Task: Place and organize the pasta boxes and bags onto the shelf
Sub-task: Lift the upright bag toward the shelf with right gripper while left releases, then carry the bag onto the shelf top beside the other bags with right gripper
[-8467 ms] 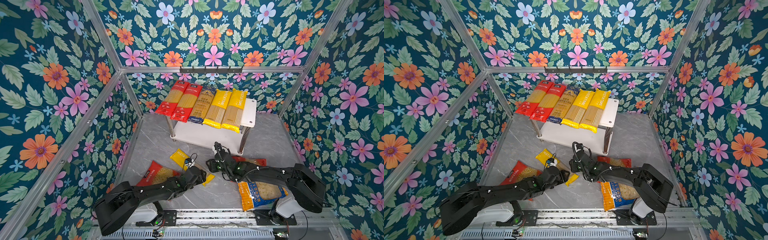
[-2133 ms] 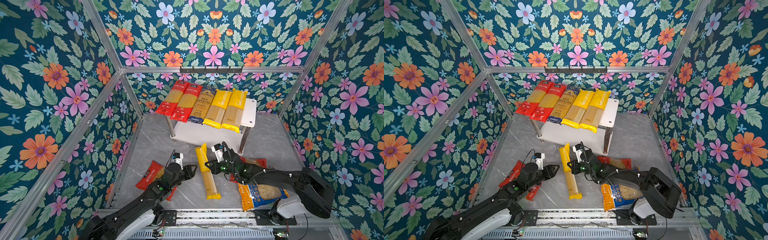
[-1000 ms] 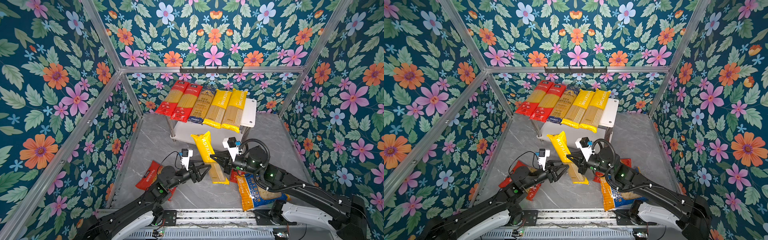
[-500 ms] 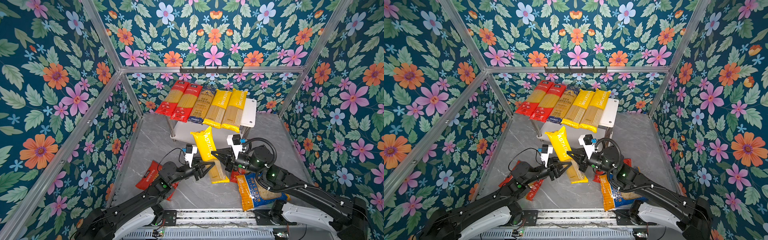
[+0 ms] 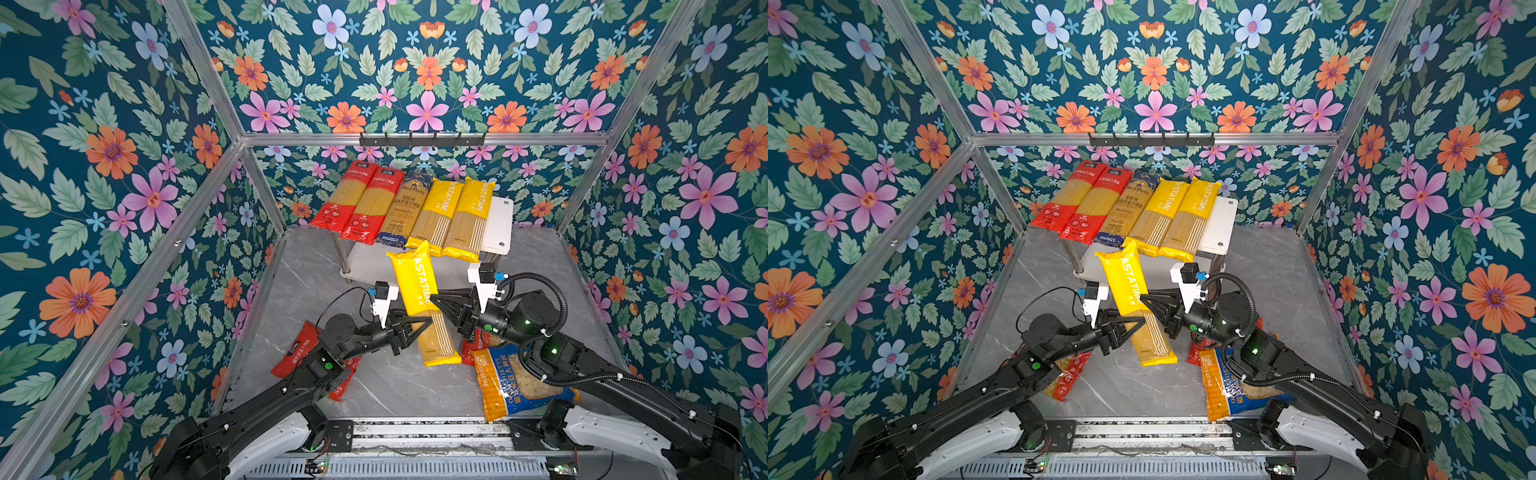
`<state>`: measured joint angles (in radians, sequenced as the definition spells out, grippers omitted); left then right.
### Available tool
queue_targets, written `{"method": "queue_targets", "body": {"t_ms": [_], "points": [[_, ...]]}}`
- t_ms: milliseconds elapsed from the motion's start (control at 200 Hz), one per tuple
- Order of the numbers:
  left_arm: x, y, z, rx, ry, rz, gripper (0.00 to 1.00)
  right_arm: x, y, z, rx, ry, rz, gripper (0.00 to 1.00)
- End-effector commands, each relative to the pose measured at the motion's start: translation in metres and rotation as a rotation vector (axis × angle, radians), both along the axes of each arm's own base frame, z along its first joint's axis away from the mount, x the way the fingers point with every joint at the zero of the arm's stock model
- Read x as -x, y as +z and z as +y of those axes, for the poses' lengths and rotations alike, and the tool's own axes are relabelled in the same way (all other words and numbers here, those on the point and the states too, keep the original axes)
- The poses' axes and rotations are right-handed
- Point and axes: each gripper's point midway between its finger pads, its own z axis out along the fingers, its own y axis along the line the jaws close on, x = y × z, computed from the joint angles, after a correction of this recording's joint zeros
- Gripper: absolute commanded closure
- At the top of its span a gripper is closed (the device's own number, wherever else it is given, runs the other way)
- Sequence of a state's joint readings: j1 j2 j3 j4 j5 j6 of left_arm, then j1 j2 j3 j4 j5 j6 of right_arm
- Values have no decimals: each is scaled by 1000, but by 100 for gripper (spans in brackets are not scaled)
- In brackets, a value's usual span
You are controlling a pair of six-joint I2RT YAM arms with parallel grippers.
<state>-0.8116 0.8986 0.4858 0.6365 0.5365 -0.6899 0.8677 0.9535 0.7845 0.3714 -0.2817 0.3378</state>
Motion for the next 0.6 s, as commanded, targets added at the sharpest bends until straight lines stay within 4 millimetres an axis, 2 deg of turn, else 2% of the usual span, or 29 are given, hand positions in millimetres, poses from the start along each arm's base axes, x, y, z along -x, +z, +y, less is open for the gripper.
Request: {"method": "queue_targets", "body": {"t_ms": [0,145,380,520,595], "points": [[-11,23,5,38,72,-42,84,3,-2,-3,8,8,10,72],[-15,35,5,27,91,-45,85,1,-15,-12,34,-12,40,58],[-17,69,8,49,110,-83,86,-1,-51,-18,137,-22,168,35],[-19,84,8,62,115,-107,86,0,-65,-14,167,-1,218,28],[-20,89,7,67,113,-112,86,1,-67,-13,166,6,224,27]]}}
